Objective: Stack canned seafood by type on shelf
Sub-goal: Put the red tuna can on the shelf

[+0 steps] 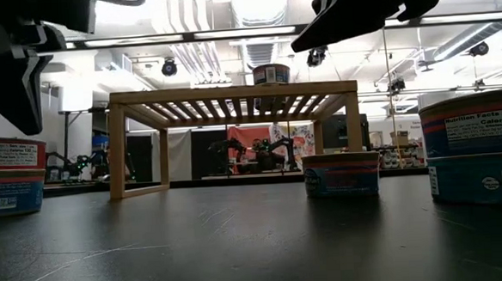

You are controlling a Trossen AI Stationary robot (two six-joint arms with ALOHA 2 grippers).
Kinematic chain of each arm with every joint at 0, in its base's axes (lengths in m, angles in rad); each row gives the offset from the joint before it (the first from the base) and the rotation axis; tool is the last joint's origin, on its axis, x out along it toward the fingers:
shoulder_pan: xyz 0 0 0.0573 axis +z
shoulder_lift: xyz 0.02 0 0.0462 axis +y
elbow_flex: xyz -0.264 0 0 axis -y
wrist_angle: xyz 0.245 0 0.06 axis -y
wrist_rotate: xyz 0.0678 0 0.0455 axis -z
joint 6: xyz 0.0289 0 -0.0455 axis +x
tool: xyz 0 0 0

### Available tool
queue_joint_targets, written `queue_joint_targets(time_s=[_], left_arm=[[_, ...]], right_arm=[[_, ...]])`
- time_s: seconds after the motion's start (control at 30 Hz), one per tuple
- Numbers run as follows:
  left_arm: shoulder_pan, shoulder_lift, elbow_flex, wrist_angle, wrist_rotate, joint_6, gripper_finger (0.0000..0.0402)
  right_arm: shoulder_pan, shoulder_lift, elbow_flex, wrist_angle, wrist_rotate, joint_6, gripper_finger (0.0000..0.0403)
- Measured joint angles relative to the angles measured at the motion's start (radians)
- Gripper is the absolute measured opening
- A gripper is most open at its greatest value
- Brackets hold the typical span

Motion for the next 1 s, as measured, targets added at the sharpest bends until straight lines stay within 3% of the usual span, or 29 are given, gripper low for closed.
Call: queue_joint_targets(time_s=[0.2, 0.4, 0.67, 0.83, 1.0], left_arm=[[0.0, 0.0, 0.002, 0.013, 0.021, -0.003, 0.0], [0.01, -0.018, 0.041, -0.021, 0.182, -0.007, 0.0], [0.01, -0.174, 0.015, 0.005, 0.146, 0.01, 0.0], [0.014, -0.313, -0.065, 0.094, 0.07, 0.003, 0.0], [0.03, -0.378, -0.181, 0.115, 0.07, -0.101, 0.0]], right_arm=[[0.0, 0.0, 0.0, 0.0, 0.0, 0.003, 0.0013], [0.0, 0.0, 0.0, 0.008, 0.0, 0.011, 0.0013], [0.0, 0.0, 0.0, 0.031, -0.001, 0.011, 0.0013], [0.0, 0.0, 0.0, 0.03, -0.001, 0.011, 0.0013], [0.0, 0.0, 0.0, 0.029, -0.001, 0.011, 0.0013]])
